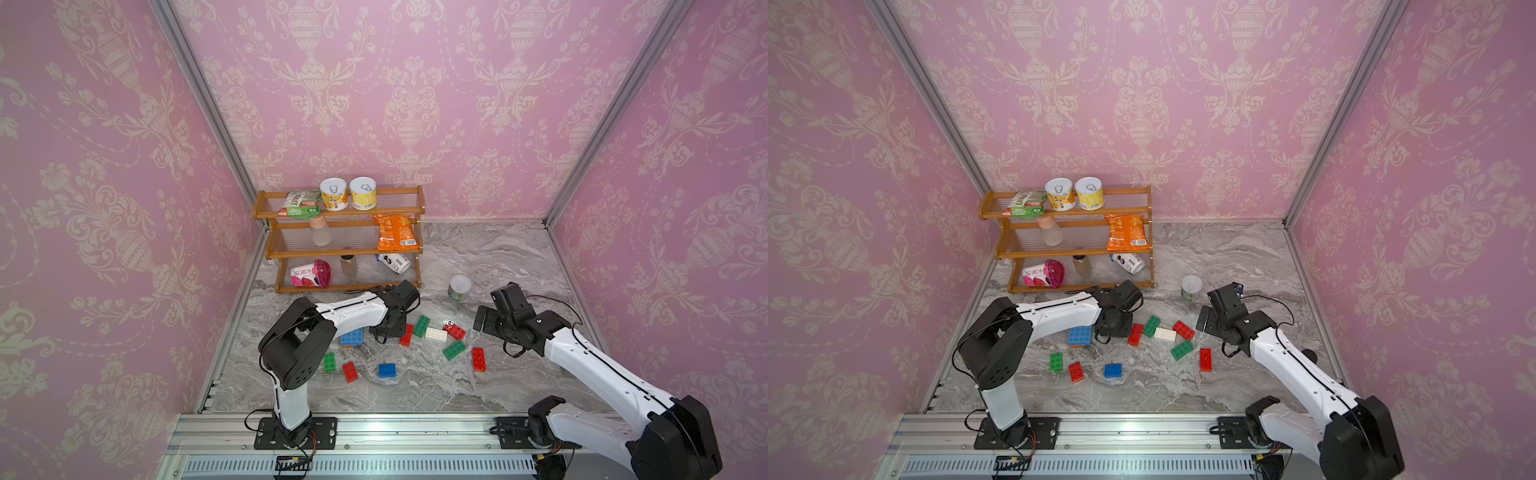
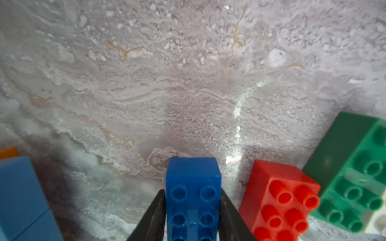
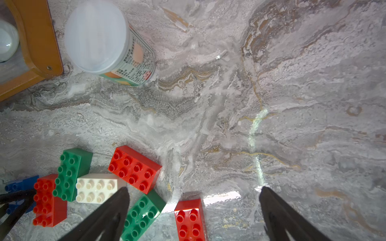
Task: Assemble a rectangle with lego
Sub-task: Adjust the lego brick at the center of the board, then move the lego brick at the center of the board.
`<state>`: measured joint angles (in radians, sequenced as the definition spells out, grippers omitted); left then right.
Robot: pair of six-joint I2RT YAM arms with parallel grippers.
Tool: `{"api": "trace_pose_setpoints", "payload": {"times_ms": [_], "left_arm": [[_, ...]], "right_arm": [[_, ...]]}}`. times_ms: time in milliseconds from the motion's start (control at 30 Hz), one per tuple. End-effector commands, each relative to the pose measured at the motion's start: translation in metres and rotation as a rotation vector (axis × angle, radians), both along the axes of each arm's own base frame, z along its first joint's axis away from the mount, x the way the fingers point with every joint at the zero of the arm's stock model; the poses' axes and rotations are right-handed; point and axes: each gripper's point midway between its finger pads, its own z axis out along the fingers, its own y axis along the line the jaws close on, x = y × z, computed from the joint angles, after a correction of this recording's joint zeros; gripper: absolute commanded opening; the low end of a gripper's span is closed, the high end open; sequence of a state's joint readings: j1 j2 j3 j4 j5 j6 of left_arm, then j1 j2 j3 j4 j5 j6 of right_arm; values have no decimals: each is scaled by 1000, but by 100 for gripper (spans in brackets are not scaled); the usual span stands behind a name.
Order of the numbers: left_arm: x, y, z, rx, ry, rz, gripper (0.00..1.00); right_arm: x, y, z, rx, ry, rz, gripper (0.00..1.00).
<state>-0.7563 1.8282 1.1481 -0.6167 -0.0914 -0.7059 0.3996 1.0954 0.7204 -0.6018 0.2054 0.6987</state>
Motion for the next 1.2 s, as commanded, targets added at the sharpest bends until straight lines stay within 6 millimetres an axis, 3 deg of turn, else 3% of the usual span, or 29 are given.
{"api": "trace_pose_setpoints", "payload": {"times_ms": [0, 167, 300, 433, 667, 900, 1167], "left_arm": [[0, 6, -4, 20, -5, 43, 34], [0, 6, -7, 14, -3, 70, 33], [0, 7, -2, 6, -13, 85, 45], [4, 4, 17, -24, -49, 90, 58], [2, 4, 59, -74, -102, 71, 59], [-22, 16, 87, -91, -159, -148, 60], [-61, 18, 97, -132, -209, -458, 63]], "right_arm": [[-2, -1, -5, -4, 9, 12, 100], [-2, -1, -6, -3, 10, 14, 100], [-2, -1, -6, -5, 10, 19, 100], [-2, 1, -6, -4, 10, 28, 100], [2, 6, 0, -6, -2, 74, 100], [-1, 3, -3, -47, 21, 111, 100], [-4, 2, -8, -39, 23, 101, 100]]}}
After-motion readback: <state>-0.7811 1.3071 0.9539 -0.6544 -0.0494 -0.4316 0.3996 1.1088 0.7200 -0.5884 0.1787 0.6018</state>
